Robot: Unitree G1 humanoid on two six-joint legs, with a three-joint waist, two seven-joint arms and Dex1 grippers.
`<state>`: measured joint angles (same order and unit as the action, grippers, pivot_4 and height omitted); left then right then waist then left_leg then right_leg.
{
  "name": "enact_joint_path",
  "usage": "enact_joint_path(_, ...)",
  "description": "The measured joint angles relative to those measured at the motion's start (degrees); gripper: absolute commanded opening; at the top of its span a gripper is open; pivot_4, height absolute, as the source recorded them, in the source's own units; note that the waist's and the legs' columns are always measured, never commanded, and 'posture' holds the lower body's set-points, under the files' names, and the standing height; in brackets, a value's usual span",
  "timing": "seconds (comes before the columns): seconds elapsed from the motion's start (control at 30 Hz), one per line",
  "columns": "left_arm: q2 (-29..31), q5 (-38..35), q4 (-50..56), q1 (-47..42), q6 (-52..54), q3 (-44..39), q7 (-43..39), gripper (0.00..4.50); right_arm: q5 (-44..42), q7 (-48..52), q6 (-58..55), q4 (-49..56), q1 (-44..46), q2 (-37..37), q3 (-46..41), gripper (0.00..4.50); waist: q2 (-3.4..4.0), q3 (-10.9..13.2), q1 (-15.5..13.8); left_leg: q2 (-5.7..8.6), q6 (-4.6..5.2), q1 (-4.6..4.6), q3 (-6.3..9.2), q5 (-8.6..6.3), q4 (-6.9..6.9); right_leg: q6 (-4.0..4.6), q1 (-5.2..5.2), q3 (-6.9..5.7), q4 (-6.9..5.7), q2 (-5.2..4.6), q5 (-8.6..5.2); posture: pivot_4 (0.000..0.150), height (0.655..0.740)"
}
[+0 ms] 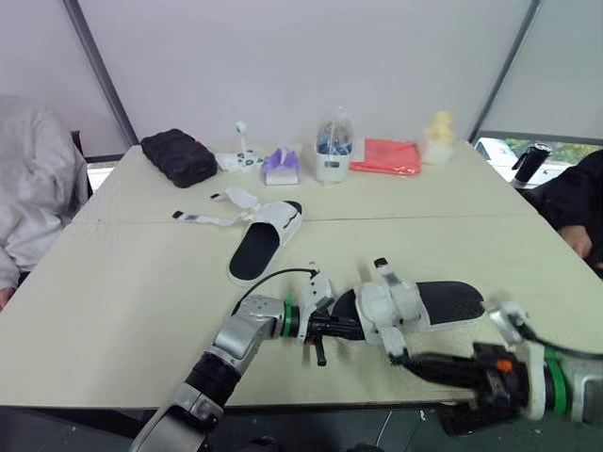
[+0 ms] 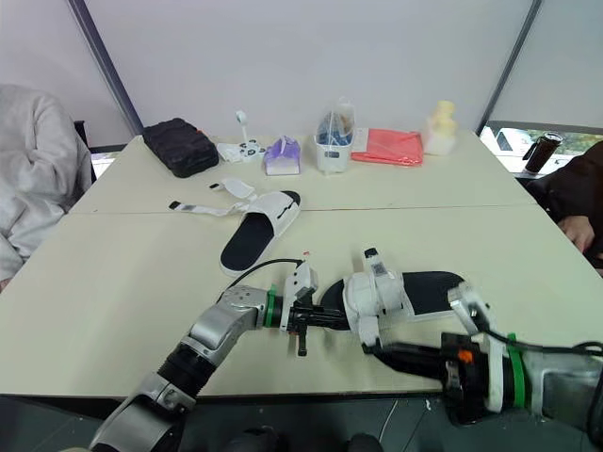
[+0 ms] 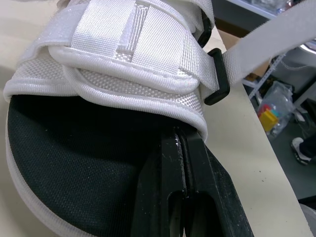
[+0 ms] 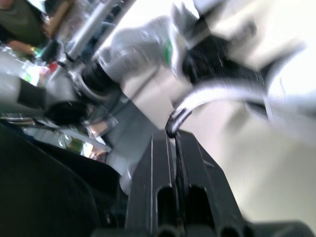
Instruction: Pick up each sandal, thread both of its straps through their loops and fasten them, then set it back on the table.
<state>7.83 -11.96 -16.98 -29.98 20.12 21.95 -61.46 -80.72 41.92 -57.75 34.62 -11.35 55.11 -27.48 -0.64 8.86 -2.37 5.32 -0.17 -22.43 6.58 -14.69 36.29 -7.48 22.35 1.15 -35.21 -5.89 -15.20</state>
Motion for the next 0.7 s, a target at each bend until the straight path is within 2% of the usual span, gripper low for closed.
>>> enact_joint_path(0.13, -0.1, 0.0, -0.3, -0.1, -0.5, 0.0, -0.1, 0.0, -6.9, -7.8, 0.9, -3.8, 7.3, -2.4, 2.6, 0.06, -0.01, 0.0, -0.1, 0.01, 0.0, -0.03, 0.01, 0.0, 0.01, 0.01, 0.02, 0.01, 0.01, -0.06, 0.0, 0.15, 0.74)
enact_joint_path(0.33, -0.3, 0.0, -0.5, 0.0, -0.5, -0.1, 0.1, 0.0, -7.8, -14.1, 3.0, -9.1, 15.6, -7.6, 7.6, 0.06, 0.03, 0.0, 0.0, 0.02, 0.0, -0.01, 0.0, 0.0, 0.03, 0.02, 0.02, 0.01, -0.01, -0.01, 0.01, 0.15, 0.74)
enact_joint_path(0.6, -0.5, 0.0, -0.1, 0.4, -0.5, -0.3, 0.7, 0.0, 3.8, -15.7, 4.6, -16.5, 21.2, -10.2, 12.9, 0.06, 0.07, 0.0, 0.0, 0.05, 0.0, -0.01, 0.0, 0.0, 0.04, 0.03, 0.04, 0.03, -0.03, -0.01, 0.01, 0.15, 0.74)
enact_joint_path(0.67, -0.5, 0.0, 0.3, 0.7, -0.5, -0.4, 1.1, 0.0, 11.1, -12.8, 7.3, -16.4, 21.3, -7.4, 13.5, 0.06, 0.12, -0.1, -0.1, 0.09, 0.01, -0.02, -0.01, 0.0, 0.04, 0.02, 0.06, 0.03, -0.03, -0.02, 0.01, 0.15, 0.74)
enact_joint_path(0.7, -0.5, 0.0, 0.5, 0.7, -0.4, -0.5, 1.1, 0.0, 13.4, -11.3, 8.2, -16.1, 21.2, -5.7, 13.6, 0.3, 0.12, -0.1, 0.0, 0.11, 0.01, -0.02, -0.01, 0.0, 0.03, 0.02, 0.06, 0.03, -0.03, -0.02, 0.01, 0.15, 0.74)
